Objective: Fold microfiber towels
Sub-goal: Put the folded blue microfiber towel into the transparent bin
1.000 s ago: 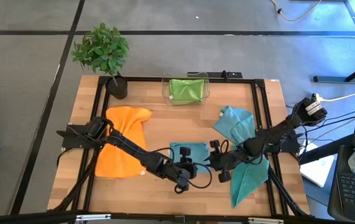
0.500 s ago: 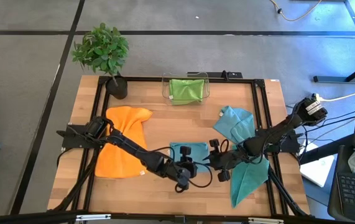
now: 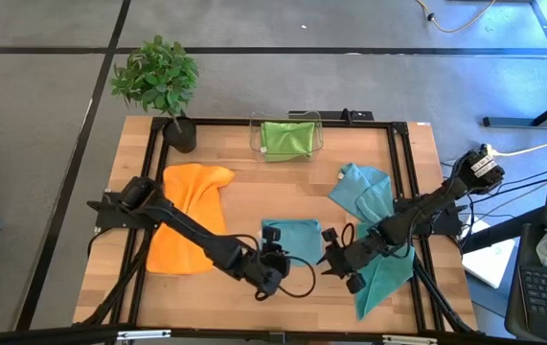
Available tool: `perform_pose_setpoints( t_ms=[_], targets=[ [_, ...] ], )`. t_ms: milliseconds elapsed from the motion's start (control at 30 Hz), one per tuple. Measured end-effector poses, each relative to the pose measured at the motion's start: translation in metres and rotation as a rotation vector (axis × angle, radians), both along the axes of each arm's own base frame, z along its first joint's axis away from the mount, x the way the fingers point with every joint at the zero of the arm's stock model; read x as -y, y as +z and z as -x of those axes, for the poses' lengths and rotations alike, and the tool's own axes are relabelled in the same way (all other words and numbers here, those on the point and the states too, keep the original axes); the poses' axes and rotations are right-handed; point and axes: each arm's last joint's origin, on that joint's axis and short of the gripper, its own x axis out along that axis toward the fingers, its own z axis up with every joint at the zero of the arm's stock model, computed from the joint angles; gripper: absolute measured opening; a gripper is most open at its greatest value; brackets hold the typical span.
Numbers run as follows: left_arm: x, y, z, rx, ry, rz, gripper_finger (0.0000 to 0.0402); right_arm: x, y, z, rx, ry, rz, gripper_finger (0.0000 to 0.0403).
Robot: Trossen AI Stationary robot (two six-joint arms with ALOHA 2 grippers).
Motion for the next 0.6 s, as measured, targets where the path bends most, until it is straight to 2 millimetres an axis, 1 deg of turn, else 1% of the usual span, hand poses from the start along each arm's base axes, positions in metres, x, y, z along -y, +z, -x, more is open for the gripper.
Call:
perform_pose_setpoints(
  t_ms=[133,200,267,400,500,600],
  targets=[
    [0.004,0.0,0.001,0.009,0.01,0.018,0.0086,0.002,-0.005,-0.006,0.04,-0.08,0.052,0.0207],
    [0.003,-0.004,0.002,-0.004,0.037,0.041,0.0086,0.001,-0.012,-0.008,0.038,-0.1,0.074,0.023],
    [0.0,-0.01,0.004,-0.056,0.042,0.042,0.0086,-0.002,-0.02,-0.01,0.024,-0.091,0.091,0.0245],
    [0.001,-0.011,0.005,-0.065,0.045,0.046,0.0086,-0.008,-0.033,-0.012,0.029,-0.055,0.136,0.0252],
    [0.003,-0.011,0.006,-0.065,0.041,0.048,0.0086,-0.012,-0.036,-0.015,0.032,-0.057,0.144,0.0244],
    [0.001,-0.011,0.006,-0.07,0.07,0.063,0.0086,-0.013,-0.039,-0.016,0.022,-0.055,0.147,0.0234]
  ],
)
